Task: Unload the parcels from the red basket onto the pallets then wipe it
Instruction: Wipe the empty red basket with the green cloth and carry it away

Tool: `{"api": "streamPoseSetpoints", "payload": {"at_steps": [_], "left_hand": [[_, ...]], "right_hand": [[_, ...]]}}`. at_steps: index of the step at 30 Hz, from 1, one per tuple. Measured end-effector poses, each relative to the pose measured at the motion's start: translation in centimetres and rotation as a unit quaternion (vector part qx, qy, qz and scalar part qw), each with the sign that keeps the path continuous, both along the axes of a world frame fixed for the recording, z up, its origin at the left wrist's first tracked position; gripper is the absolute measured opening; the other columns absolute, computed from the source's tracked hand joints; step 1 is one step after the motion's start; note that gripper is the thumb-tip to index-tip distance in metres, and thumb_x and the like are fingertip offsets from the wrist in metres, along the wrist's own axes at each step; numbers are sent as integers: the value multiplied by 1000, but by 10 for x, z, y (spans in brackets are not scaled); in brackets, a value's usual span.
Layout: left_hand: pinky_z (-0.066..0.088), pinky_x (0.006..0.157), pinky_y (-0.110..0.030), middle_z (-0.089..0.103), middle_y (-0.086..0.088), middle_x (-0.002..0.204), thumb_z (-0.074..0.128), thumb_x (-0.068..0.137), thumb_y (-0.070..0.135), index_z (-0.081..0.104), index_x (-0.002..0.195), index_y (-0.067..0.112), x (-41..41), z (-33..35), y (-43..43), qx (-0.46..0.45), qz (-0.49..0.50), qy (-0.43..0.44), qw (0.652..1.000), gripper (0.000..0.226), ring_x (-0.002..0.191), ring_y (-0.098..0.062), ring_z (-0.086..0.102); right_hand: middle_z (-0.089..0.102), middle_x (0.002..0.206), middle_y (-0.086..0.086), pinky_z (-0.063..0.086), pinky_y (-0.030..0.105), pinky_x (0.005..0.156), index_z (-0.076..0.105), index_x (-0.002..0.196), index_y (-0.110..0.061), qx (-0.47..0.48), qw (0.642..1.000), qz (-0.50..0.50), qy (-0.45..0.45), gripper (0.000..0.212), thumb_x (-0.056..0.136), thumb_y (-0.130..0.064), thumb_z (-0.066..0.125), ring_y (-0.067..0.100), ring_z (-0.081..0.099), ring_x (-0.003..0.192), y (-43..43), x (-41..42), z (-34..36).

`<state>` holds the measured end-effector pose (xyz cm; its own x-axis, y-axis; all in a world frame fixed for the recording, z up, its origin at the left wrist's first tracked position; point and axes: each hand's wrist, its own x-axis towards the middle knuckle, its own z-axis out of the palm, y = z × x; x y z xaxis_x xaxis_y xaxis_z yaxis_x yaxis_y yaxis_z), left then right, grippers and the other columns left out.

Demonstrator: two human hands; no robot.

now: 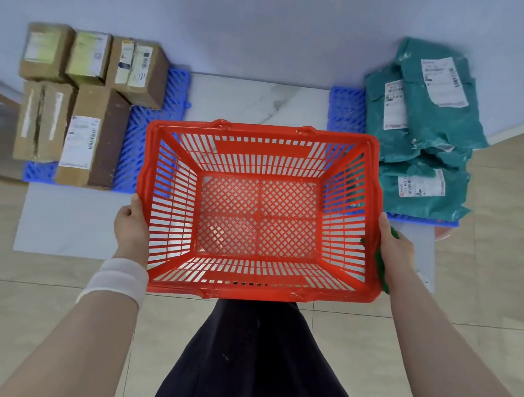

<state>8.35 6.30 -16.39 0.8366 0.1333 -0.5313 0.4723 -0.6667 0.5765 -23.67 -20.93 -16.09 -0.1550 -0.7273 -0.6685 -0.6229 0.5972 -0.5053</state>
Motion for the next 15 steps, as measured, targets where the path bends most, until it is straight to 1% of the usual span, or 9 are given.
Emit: {"api": "streamPoseSetpoints", "payload": {"at_steps": [2,3,7,10,12,15], "left_hand": [[46,61,-29,63,-4,86,31,91,58,54,98,15,-5,6,8,-4,7,-12,1000,49,63,-17,59],[46,61,-29,62,-5,85,31,92,58,54,97,15,-8,9,15,-8,14,-19,1000,49,63,-17,59],[43,58,-27,61,-3,78,31,91,59,53,92,15,-25,21,47,-10,41,-45,998,49,63,-17,58],[42,71,-34,58,-8,87,33,93,53,53,90,12,-33,28,72,2,59,-76,995,45,75,-26,55],[39,74,-34,57,-11,90,34,94,50,53,88,11,-37,33,91,1,75,-88,993,44,79,-26,52],[42,74,-36,60,-10,89,35,92,54,55,90,11,-44,46,125,-28,112,-87,989,47,79,-27,56]], "right_hand": [[70,73,1,48,29,56,64,75,-20,-13,1000,4,-7,62,65,-80,49,21,66,69,4,-2,5],[69,73,0,47,28,56,64,74,-20,-23,1000,9,-11,62,64,-80,49,21,65,69,8,-5,7],[67,72,1,49,34,65,61,69,-21,-46,998,28,-21,62,64,-80,47,22,63,70,28,-13,15],[65,66,2,49,33,63,59,65,-19,-51,997,53,-32,65,63,-82,44,22,61,64,44,-12,18],[65,66,3,54,38,69,60,66,-17,-48,996,69,-37,65,65,-80,45,24,63,66,53,-6,20],[67,70,2,54,46,80,61,66,-18,-43,993,98,-49,66,64,-81,45,26,64,74,68,9,30]]}}
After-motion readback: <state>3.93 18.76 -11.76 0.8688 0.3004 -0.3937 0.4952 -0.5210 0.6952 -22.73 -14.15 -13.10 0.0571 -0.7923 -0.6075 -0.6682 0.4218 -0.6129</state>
